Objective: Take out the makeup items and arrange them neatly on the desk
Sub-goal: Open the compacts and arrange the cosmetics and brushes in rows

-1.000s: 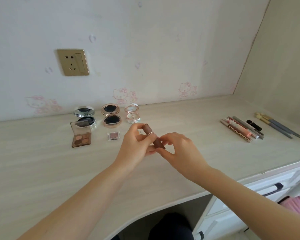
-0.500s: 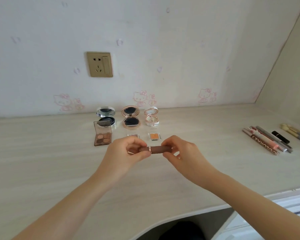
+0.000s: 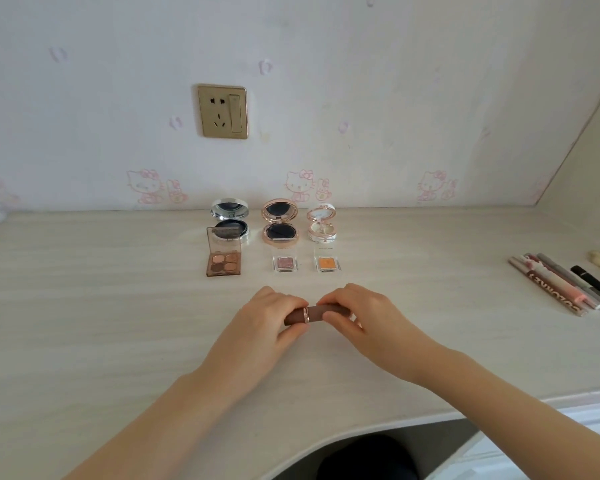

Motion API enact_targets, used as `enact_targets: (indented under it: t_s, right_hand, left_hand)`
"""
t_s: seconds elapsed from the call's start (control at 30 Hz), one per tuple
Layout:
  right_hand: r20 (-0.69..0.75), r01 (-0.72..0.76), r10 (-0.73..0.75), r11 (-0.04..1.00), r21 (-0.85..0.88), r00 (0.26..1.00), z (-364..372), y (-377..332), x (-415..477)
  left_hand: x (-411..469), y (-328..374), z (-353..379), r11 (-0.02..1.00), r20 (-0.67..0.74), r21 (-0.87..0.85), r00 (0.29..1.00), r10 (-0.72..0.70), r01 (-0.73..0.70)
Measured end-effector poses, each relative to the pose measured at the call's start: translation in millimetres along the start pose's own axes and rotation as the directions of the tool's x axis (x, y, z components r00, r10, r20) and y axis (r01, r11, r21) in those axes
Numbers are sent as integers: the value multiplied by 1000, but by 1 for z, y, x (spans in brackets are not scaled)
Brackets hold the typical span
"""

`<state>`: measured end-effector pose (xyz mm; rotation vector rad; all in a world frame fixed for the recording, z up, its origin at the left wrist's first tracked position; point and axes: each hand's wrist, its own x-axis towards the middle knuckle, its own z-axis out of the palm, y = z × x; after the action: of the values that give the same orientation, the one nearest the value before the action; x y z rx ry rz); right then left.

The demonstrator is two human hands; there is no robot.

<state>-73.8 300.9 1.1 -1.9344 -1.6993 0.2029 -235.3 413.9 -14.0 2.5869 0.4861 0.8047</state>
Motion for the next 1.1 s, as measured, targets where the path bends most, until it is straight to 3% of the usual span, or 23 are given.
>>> enact_targets:
  t_s: [0.1, 0.23, 0.33, 0.63, 0.77, 0.93, 1.1]
  right_hand:
    - [5, 82, -81, 995, -53, 997, 7, 4, -5]
    - [-113, 180, -204, 965, -190, 973, 19, 3, -10]
    - [-182, 201, -223, 971, -132, 958, 29, -1, -15]
    - [-275, 309, -390, 904, -295, 879, 30, -3, -19]
    - [-283, 318, -409, 894, -317, 867, 30, -4, -19]
    - [-300, 309, -409, 892, -328, 862, 32, -3, -20]
    - [-342, 326, -448, 874, -359, 826, 31, -4, -22]
  left_hand:
    - [-2, 1, 0, 983, 67, 145, 992, 108, -116]
    - [-2, 4, 0, 917, 118, 352, 981, 156, -188]
    - [-1, 6, 0, 870, 125, 449, 978, 165, -204]
    - [-2, 8, -9, 876, 179, 434, 973, 142, -208]
    - [1, 11, -19, 911, 274, 396, 962, 4, -116]
    - [3, 10, -23, 904, 275, 400, 961, 37, -149]
    - [7, 9, -29, 977, 429, 211, 900, -76, -18]
